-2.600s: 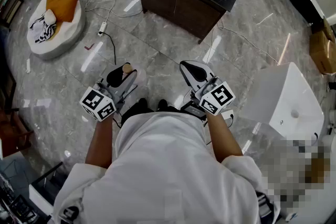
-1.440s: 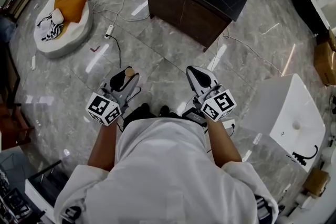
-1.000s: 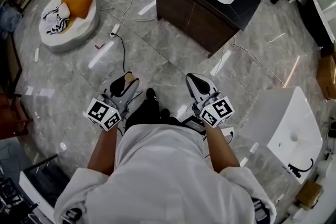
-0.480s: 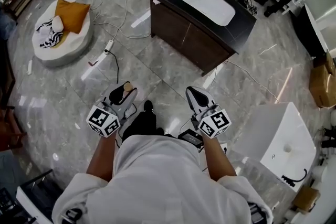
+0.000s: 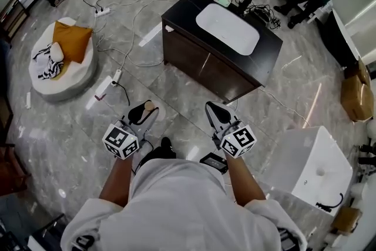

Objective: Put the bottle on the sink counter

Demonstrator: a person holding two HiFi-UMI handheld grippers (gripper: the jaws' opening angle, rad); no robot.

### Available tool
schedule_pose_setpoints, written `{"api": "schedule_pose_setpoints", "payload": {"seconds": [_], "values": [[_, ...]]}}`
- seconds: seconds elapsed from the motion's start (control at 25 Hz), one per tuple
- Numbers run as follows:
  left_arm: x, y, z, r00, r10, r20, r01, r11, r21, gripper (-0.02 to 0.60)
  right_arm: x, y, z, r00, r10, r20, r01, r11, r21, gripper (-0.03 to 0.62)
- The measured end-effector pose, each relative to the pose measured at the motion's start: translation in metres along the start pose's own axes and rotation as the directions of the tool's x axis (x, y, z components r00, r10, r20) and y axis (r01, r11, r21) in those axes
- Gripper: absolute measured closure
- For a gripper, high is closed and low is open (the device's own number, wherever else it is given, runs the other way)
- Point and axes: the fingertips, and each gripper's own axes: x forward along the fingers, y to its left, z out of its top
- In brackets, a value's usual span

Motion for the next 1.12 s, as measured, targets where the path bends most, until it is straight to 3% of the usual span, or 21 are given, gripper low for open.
{"api": "schedule_pose_setpoints", "payload": {"seconds": [0.24,0.64,0.92,1.12], "values": [[0.036,0.036,0.014,0.998,-0.067,0.001,0.066,0.998,0.007,0.434,0.035,-0.020,0.016,0.999,-0.032,0.014,0.032,0.999,-0.024,0.579],[0.103,0.082,0.024,0.995,-0.104,-0.009,0.104,0.994,-0.016,0.434,0.064,-0.084,0.019,0.997,-0.082,0.009,0.082,0.997,-0.001,0.579],[0.162,0.125,0.033,0.996,-0.090,-0.029,0.090,0.996,-0.003,0.434,0.115,-0.150,0.010,0.998,-0.061,0.003,0.060,0.997,0.041,0.579],[0.210,0.155,0.048,0.996,-0.089,-0.008,0.088,0.995,-0.055,0.434,0.153,-0.204,0.038,1.000,-0.014,0.024,0.013,1.000,0.027,0.579]]}}
